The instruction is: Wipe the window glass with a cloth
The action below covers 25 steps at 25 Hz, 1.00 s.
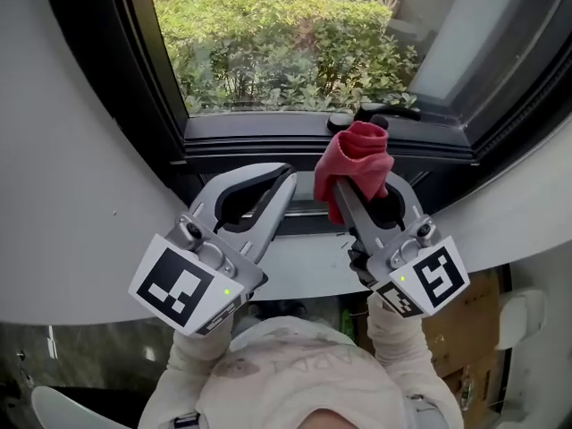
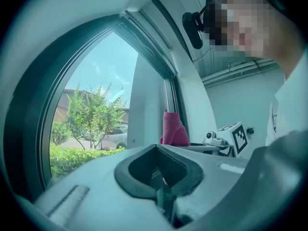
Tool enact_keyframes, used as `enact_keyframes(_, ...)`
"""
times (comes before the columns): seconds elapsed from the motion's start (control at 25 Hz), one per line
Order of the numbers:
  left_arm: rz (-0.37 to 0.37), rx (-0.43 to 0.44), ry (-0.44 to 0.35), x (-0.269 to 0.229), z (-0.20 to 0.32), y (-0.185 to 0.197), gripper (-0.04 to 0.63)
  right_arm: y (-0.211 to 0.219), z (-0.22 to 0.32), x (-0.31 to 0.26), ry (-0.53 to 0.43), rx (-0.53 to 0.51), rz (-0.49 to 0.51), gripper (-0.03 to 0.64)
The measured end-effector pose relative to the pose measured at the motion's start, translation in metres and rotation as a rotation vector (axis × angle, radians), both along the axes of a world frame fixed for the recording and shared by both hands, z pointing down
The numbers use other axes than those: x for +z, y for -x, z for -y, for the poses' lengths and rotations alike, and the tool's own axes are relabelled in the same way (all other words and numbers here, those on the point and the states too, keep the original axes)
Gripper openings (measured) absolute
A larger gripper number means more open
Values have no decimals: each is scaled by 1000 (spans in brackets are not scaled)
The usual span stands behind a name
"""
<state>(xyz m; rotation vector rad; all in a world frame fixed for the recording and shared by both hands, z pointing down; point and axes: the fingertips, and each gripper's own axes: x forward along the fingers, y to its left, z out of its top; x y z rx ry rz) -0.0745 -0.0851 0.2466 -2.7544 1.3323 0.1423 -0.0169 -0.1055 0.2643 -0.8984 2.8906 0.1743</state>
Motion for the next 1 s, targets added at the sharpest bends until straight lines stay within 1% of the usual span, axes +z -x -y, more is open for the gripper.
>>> enact_keyframes(0.24,11,8,6,5,-15,-10,1,4,-17,-11,-30,-16,9,72)
enact_keyframes(0.4,10,8,6,5,-19,-9,1,3,-22,-8,1,-18,31,72)
enact_keyframes(0.48,9,10,8,5,-18,-9,1,4,-20,-5,11,-22,26,72)
enact_keyframes(0.64,7,15,0,4,-23,-11,1,4,-27,-5,-1,-22,13,72)
enact_keyframes(1.0,0,24,-7,0,-31,-13,1,4,-36,-11,0,-25,32,72)
